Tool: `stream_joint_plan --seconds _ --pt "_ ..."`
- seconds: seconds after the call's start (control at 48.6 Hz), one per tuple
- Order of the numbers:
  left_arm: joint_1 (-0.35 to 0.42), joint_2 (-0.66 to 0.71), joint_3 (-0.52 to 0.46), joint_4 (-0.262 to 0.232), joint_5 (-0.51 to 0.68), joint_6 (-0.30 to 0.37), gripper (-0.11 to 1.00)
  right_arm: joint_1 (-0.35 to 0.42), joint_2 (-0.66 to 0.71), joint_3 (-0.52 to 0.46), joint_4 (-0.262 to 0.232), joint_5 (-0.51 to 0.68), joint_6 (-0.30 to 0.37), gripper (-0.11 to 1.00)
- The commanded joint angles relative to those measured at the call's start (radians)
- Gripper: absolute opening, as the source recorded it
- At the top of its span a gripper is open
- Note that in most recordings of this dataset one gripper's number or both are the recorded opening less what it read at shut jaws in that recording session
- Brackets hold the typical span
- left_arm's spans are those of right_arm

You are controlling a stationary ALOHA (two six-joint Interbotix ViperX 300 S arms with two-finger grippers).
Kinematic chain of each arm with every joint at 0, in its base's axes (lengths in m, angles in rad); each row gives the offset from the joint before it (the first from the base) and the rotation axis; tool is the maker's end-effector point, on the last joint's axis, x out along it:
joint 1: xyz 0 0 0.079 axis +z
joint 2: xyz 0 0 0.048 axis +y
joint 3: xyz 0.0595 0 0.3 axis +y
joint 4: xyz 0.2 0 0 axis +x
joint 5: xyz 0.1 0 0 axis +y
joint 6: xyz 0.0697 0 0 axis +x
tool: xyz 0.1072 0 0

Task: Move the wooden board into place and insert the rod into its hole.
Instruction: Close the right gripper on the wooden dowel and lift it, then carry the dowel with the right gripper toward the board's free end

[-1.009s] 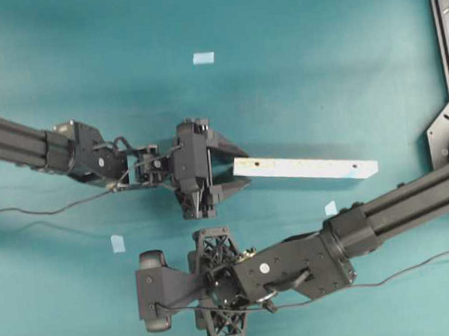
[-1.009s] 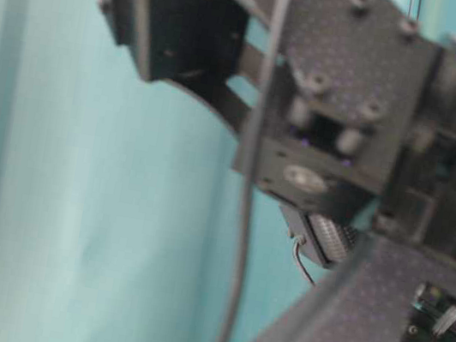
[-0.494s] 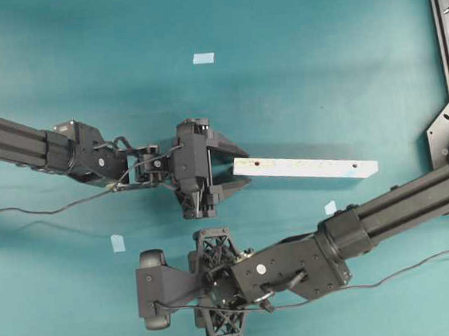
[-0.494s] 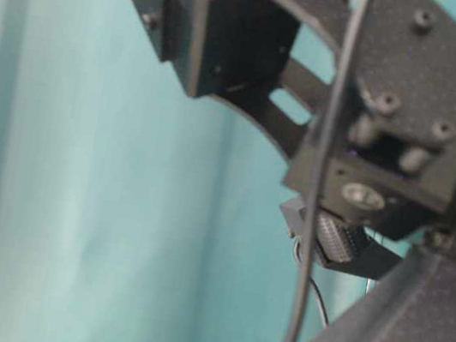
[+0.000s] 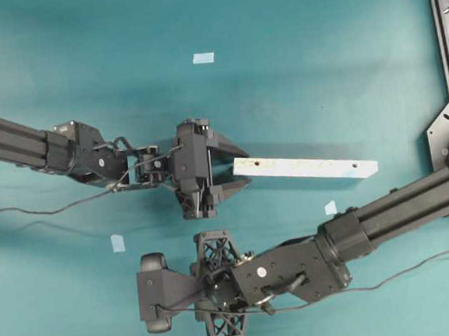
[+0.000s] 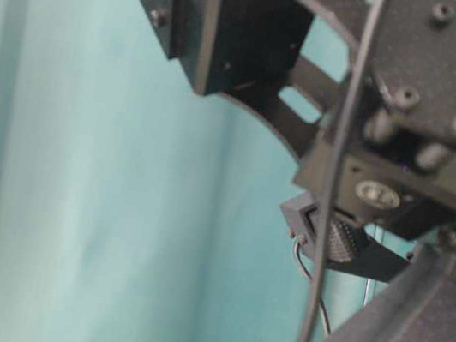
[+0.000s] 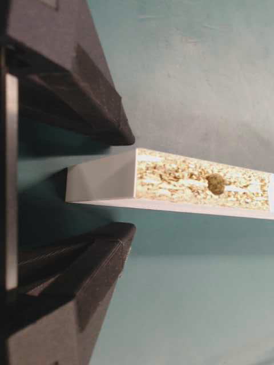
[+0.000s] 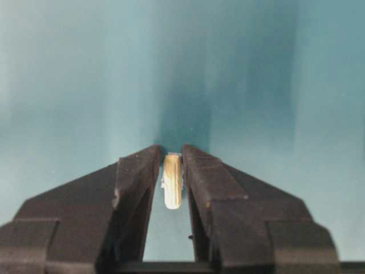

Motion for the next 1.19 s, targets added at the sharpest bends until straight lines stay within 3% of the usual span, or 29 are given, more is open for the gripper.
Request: stream_joint_plan --seconds 0.0,0.206,0.35,0.638,0.906,1.174 --pt "-0.023 -0.002 0.003 0.005 0.012 0.006 0.73 0.006 -0.018 -0.011 0.0 -0.006 0.002 0.28" --pt "-0.023 -0.002 0.003 0.005 0.014 0.002 0.73 0.006 -0.018 -0.011 -0.008 -0.011 0.002 0.24" --pt "-0.023 -0.003 0.003 0.005 0.017 0.0 0.73 0.006 -0.029 -0.012 -0.032 -0.014 0.002 0.09" --pt "-0.023 -0.002 0.003 0.003 0.028 0.0 0.73 0.006 -0.095 -0.011 -0.101 -0.005 0.002 0.09" --pt "-0.023 -0.002 0.002 0.005 0.035 0.0 0.73 0.006 -0.21 0.005 -0.213 0.003 0.0 0.09" --pt "-0.023 -0.002 -0.006 0.005 0.035 0.0 0.73 0.005 -0.345 0.12 -0.238 -0.08 -0.005 0.09"
